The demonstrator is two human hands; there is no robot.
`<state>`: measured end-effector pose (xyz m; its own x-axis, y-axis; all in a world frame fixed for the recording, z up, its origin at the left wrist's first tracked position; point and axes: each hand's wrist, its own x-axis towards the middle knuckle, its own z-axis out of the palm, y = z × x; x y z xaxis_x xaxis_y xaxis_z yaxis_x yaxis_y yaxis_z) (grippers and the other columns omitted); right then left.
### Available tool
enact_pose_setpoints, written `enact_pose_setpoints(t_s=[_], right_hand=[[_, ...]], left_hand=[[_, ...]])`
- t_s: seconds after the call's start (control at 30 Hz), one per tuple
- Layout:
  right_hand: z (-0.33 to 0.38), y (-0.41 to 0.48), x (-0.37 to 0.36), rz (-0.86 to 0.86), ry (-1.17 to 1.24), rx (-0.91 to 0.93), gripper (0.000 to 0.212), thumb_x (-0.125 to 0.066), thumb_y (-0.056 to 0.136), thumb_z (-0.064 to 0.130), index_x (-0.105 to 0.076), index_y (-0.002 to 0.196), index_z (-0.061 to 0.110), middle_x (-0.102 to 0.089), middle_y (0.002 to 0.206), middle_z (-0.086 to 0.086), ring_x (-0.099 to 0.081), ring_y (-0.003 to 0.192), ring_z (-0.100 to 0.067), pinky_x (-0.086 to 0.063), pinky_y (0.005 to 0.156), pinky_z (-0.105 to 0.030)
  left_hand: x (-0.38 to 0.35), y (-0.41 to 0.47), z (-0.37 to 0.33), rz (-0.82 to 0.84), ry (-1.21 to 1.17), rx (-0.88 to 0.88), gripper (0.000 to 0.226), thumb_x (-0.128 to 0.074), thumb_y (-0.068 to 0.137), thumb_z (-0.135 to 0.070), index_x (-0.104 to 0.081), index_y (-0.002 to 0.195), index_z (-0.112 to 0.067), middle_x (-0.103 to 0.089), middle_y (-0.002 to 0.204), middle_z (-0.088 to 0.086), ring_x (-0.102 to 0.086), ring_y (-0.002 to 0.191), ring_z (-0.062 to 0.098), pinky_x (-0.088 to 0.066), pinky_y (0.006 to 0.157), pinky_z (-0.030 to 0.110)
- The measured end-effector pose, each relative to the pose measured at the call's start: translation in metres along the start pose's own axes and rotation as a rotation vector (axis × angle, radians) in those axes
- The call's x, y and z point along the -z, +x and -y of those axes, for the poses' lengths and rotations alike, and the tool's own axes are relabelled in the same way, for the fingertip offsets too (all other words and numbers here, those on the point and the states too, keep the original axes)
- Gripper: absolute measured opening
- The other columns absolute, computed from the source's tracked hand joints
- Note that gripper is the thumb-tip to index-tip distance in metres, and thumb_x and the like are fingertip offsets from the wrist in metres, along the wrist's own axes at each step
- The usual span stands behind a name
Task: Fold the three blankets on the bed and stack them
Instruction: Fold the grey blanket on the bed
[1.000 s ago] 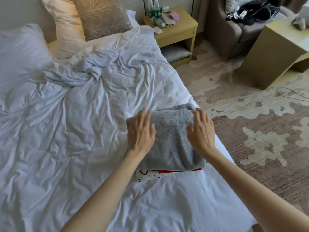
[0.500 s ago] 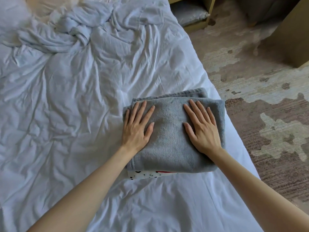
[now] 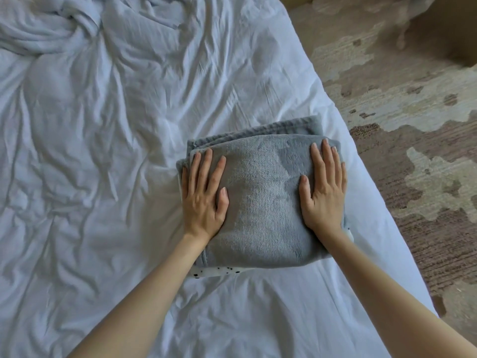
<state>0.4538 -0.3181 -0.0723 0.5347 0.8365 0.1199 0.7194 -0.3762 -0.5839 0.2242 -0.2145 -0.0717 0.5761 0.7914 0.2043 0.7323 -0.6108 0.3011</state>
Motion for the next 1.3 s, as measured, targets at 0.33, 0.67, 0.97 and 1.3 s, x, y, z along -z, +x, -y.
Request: enact_pose_setpoints(t_s=[0.33,0.67,0.97,1.3], right_hand=[[-0.004,0.015,0.066,0.17,0.588,-0.49,0.082,-0.074,0.075,0.051,-0.035,0.14,0.021,-0.051,0.134,0.008,-0.05,0.121,-0.007,-0.038,0.108,-0.035],[-0.036,0.008,0.046,0.567,0.828,-0.681,0.069,-0.074,0.066,0.056,-0.054,0.121,0.019,-0.067,0.116,-0.003,-0.066,0.105,-0.02,-0.054,0.089,-0.037],[-0.046,0.007,0.034,0.585,0.812,-0.686,0.069,-0.076,0.057,0.063,-0.054,0.112,0.027,-0.064,0.114,0.002,-0.067,0.094,-0.007,-0.056,0.075,-0.021],[-0.036,-0.001,0.036,0.477,0.95,-0.68,0.056,-0.077,0.062,0.058,-0.063,0.108,0.031,-0.071,0.112,-0.002,-0.069,0.1,-0.018,-0.056,0.084,-0.037]], left_hand=[[0.067,-0.002,-0.008,-0.083,-0.461,0.508,0.084,-0.062,0.09,-0.046,-0.014,0.155,-0.026,-0.012,0.164,-0.002,-0.01,0.151,0.01,-0.015,0.123,0.04],[0.051,-0.017,0.011,0.377,-0.917,1.237,0.107,-0.067,0.062,-0.072,-0.032,0.148,-0.018,-0.055,0.136,0.008,-0.06,0.107,0.022,-0.048,0.084,0.03],[0.023,-0.018,0.012,0.275,-0.866,1.2,0.095,-0.069,0.07,-0.07,-0.046,0.143,-0.014,-0.056,0.138,0.009,-0.058,0.117,0.024,-0.043,0.092,0.029],[0.027,-0.024,0.026,0.407,-1.084,1.192,0.127,-0.071,0.04,-0.088,-0.044,0.145,-0.023,-0.059,0.136,0.005,-0.06,0.119,0.023,-0.041,0.11,0.043]])
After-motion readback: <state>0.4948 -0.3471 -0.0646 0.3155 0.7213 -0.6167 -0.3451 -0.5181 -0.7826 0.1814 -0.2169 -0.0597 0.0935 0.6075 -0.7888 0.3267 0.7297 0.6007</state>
